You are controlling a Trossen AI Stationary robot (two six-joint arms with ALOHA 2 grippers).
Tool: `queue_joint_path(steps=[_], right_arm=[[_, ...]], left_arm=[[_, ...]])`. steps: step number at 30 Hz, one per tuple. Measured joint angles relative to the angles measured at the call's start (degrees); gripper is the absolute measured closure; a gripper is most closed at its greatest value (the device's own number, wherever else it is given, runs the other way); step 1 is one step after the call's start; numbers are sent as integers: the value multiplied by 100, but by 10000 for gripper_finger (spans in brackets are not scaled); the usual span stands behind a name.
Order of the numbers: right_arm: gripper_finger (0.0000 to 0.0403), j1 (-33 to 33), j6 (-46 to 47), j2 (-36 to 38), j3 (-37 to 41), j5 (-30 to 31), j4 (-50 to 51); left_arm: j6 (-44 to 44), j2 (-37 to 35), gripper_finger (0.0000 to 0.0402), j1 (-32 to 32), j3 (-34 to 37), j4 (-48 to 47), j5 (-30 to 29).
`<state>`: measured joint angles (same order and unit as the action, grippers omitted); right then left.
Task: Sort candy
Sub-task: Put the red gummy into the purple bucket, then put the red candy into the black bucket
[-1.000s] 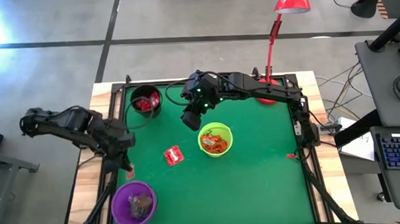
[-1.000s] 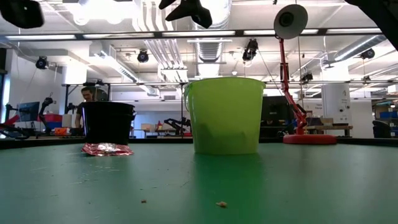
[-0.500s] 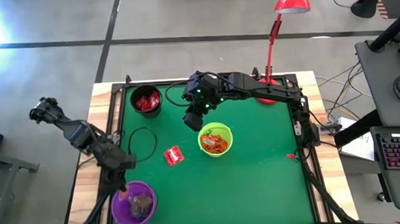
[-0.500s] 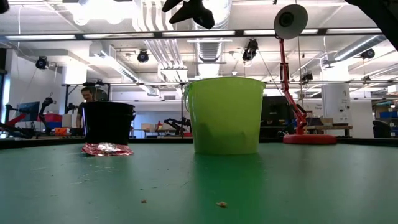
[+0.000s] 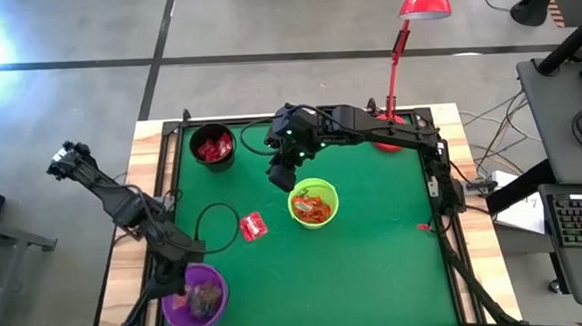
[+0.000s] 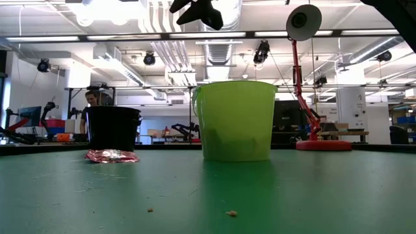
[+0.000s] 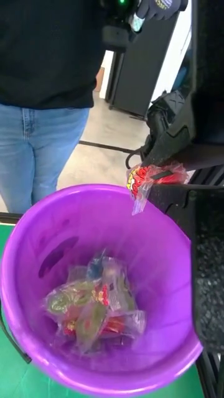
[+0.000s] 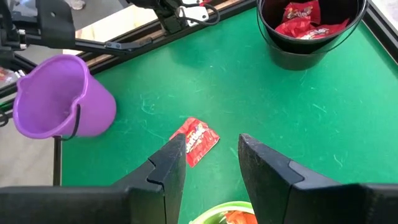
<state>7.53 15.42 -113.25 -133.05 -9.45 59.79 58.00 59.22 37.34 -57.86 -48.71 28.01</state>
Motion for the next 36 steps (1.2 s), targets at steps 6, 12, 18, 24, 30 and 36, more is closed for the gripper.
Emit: queue_joint_path(steps=[6, 12, 18, 24, 30, 36], right_arm=[[266, 0, 2, 2, 0, 0, 0], [266, 0, 0, 2, 0, 0, 0], [266, 0, -111, 2, 0, 2, 0], [266, 2, -265, 22, 0, 3, 170], [266, 73, -413, 44, -86, 46, 801], [266, 246, -418, 44, -145, 61, 1529]], left_arm=[[6, 74, 359, 0, -62, 25, 0], [4, 74, 308, -2, -60, 26, -46], [-48, 72, 280, -2, -60, -16, -50], [-199, 72, 278, -4, -55, -288, -77], [-559, 70, 278, -65, -55, -853, -1139], [-661, 70, 278, -354, -55, -1151, -2274]])
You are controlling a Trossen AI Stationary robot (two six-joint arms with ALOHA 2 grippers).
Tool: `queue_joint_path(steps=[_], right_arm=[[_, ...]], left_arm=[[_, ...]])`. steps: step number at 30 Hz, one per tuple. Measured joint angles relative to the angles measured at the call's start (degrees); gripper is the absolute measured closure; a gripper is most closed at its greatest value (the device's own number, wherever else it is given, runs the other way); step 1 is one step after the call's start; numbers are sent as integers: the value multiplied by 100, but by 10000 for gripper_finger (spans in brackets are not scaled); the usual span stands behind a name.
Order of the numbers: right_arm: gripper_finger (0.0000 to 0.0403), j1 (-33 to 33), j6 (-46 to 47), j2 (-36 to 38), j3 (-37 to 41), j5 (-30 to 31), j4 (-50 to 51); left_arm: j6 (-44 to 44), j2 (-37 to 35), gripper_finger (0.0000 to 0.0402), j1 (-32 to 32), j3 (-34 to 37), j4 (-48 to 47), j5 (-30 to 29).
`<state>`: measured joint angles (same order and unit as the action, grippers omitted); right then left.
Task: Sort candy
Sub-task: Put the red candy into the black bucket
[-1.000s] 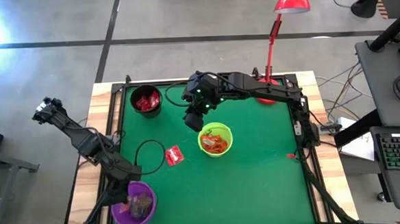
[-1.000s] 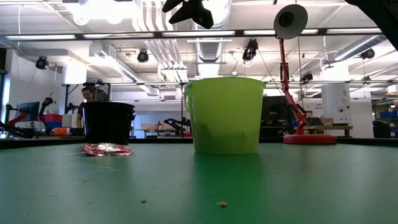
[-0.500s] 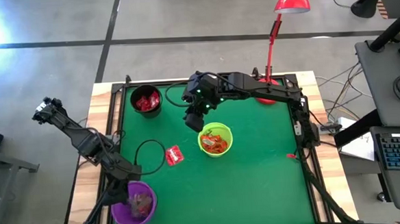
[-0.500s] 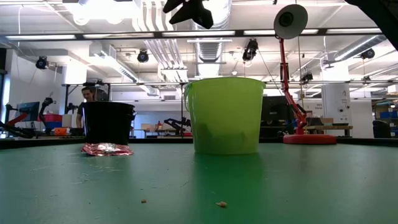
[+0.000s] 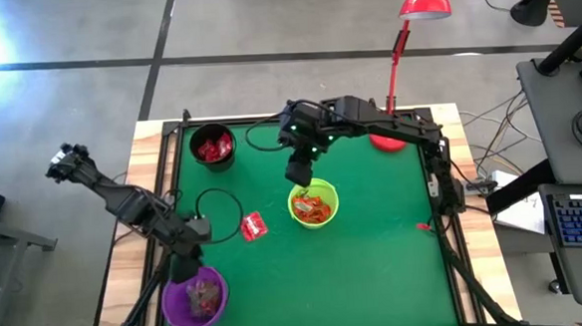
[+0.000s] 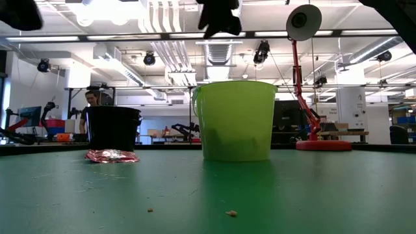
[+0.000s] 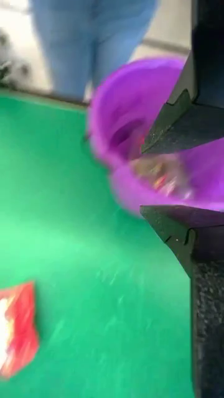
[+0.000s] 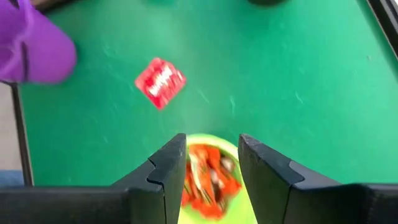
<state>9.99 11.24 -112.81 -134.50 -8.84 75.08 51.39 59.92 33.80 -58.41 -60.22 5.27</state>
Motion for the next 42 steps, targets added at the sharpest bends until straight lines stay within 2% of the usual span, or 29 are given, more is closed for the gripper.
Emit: queue_joint_path(steps=[6, 8, 18, 21, 26, 29, 35, 42], right_arm=[[266, 177, -417, 10, -2, -2, 698], [266, 231, -582, 24, -2, -2, 911], [266, 405, -1074, 209, -2, -2, 1348], [266, 410, -1222, 285, -2, -2, 1343], [266, 406, -1564, 385, -2, -6, 1344], [266, 406, -1584, 431, -2, -6, 1346], [266, 406, -1643, 450, 0, -7, 1352], [266, 403, -1630, 450, -2, -9, 1416]], left_arm=[[148, 21, 278, -294, 2, -197, -1287], [226, 62, 278, -429, 4, -182, -1519], [334, 507, 264, -1297, 4, 124, -1332], [838, 747, 247, -1651, 4, 126, -1403], [2636, 1263, 225, -2130, 4, 126, -1526], [3302, 1560, 223, -2237, 4, 130, -1499], [4124, 2154, 223, -2278, 4, 212, -1487], [4251, 2833, 223, -2325, 4, 715, -1483]])
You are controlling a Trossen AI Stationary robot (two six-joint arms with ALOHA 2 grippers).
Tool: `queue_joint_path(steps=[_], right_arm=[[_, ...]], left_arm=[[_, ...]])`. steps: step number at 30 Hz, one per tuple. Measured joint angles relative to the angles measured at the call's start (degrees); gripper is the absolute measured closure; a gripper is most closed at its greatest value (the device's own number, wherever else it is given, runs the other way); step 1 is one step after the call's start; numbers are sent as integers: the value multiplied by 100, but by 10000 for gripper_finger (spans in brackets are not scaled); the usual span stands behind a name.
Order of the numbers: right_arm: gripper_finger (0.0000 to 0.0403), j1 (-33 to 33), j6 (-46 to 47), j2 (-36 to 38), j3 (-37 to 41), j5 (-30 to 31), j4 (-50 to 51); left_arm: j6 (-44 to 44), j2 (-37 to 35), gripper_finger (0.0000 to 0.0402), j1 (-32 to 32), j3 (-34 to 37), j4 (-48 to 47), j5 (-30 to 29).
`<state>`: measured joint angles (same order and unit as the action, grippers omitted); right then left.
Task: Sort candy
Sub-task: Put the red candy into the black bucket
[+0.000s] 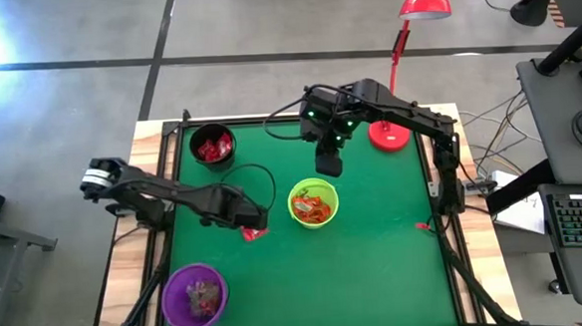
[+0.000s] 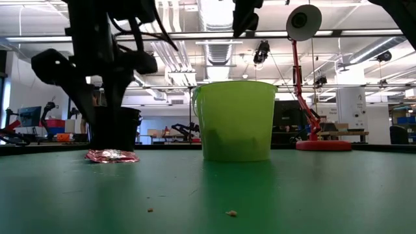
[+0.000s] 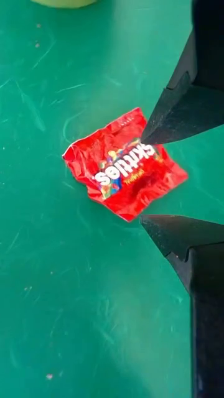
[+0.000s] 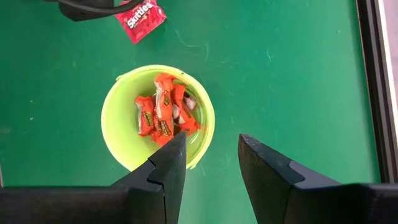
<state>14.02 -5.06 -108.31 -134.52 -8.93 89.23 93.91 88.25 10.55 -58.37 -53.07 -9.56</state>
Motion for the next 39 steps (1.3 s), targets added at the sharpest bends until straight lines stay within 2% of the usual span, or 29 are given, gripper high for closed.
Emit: queue_joint_path(steps=[7, 13, 21, 29, 33, 39], right_arm=[[266, -39, 105, 0, 2, -6, 83], [266, -94, 145, 0, 2, -9, 81], [266, -116, 142, 0, 2, -10, 80], [266, -162, 142, 0, 2, -24, 78], [266, -195, 94, 13, 2, -31, 78], [266, -239, 67, 44, 2, -28, 78]], left_arm=[[267, 346, 223, -170, 0, 221, 40], [108, 616, 223, -356, 0, 603, 400], [88, 1168, 223, -489, -11, 628, 746], [-91, 1505, 225, -544, -28, 738, 723], [-250, 1536, 249, -542, -28, 773, 644], [-515, 1541, 326, -540, 26, 855, 577]])
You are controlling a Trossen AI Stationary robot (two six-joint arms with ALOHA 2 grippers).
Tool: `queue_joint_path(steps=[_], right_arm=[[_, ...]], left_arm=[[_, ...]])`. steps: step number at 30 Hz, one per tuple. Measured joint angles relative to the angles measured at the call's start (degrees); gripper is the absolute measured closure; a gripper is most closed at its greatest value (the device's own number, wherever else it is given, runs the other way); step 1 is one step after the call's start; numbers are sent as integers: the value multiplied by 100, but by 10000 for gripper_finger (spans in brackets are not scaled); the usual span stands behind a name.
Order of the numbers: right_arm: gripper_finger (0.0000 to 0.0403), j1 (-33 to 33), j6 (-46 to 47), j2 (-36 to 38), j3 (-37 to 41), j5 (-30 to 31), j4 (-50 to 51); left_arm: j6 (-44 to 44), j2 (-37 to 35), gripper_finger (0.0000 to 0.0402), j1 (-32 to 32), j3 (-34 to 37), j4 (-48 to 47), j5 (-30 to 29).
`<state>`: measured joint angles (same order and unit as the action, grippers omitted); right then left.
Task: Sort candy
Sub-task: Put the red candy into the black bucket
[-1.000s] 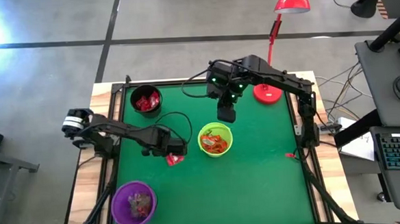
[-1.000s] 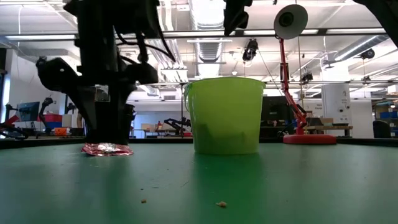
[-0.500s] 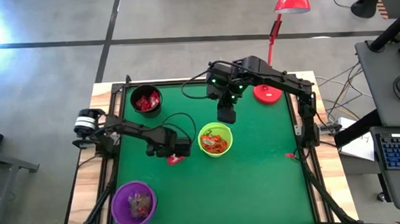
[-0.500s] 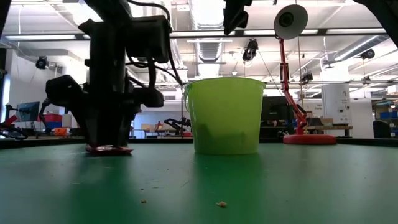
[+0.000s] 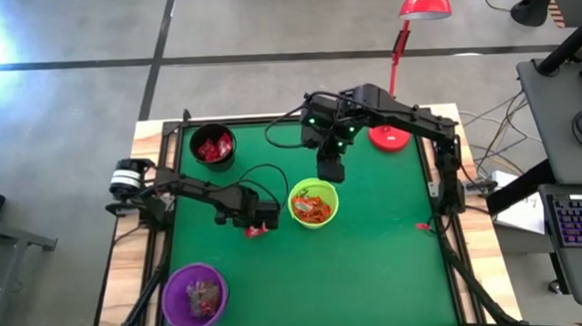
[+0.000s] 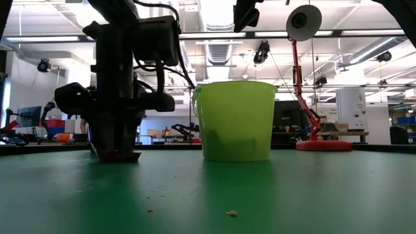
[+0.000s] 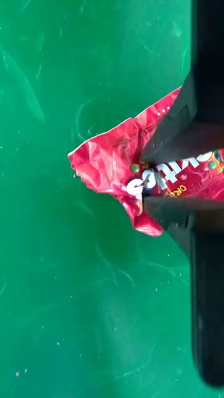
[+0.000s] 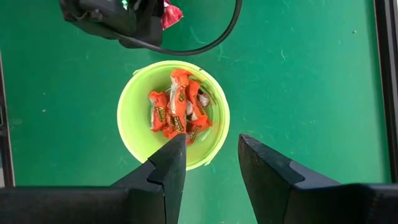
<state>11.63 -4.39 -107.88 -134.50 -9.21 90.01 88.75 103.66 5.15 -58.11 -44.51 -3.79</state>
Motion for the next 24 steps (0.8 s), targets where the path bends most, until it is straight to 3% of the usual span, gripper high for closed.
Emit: queue_joint_path(steps=[7, 16, 24], right_arm=[[266, -17, -26, 71, 0, 0, 1], [266, -15, -37, 129, 0, 2, 1], [266, -15, -114, 131, 0, 13, 1]], left_arm=[[-165, -2, 395, 2, 22, -83, -111], [-584, 8, 401, -4, -51, -154, -73], [-1283, 74, 401, 2, -659, -772, 28]])
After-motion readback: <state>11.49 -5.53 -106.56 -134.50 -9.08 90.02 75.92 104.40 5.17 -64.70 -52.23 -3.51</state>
